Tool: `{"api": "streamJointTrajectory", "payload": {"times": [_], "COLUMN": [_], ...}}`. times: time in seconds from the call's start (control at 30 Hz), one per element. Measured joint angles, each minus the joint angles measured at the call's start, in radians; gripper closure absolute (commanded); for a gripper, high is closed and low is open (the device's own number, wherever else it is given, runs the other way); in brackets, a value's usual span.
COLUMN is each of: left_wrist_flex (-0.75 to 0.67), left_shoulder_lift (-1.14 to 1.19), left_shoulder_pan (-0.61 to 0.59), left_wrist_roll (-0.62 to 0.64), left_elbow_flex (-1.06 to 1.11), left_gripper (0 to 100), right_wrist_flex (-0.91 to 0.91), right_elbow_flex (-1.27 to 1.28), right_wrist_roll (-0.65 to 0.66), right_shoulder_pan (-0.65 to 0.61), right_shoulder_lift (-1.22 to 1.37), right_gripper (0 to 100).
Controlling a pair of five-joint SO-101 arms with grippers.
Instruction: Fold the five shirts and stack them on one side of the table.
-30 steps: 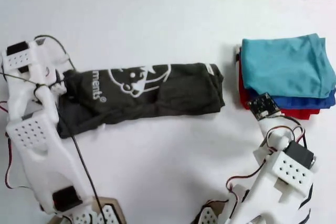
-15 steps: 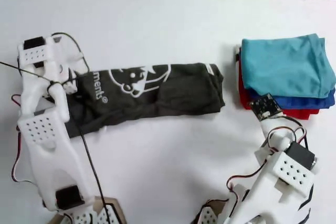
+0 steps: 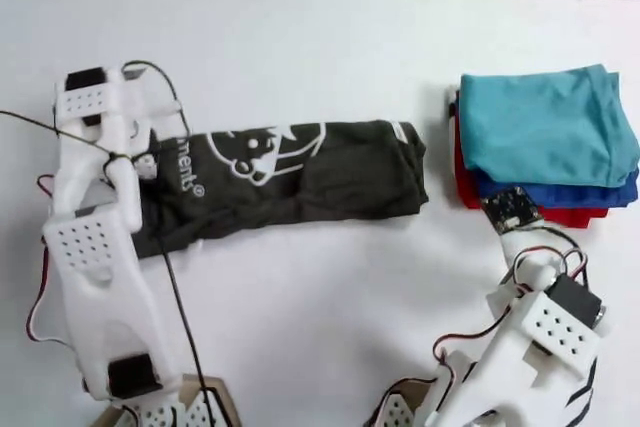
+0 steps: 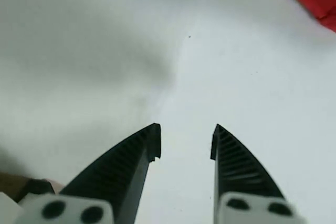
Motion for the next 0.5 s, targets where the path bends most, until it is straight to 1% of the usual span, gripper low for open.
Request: {"api": "streamJointTrajectory", "payload": {"times": [0.1, 0.2, 0.3, 0.5], "left_wrist_flex": [0.006, 0.026, 0.063, 0.066], "left_shoulder_lift": [0.0, 0.011, 0.028, 0.034], "left_shoulder_pan": [-0.06, -0.153, -0.262, -0.44], "left_wrist_roll": [-0.055, -0.112, -0.169, -0.265], "left_elbow_flex": [0.002, -0.034, -0.097, -0.176], "left_gripper": [97, 97, 97, 97], "right_wrist_flex": [-0.071, -0.16, -0.229, -0.362], "right_elbow_flex": [0.071, 0.13, 0.187, 0.293], "right_wrist_roll": [-0.064, -0.143, -0.192, -0.222], "right_shoulder_pan": [-0.002, 0.0, -0.002, -0.002], "right_shoulder_lift": [0.0, 0.0, 0.0, -0.006], "right_gripper": [89.2, 89.6, 89.6, 89.6]}}
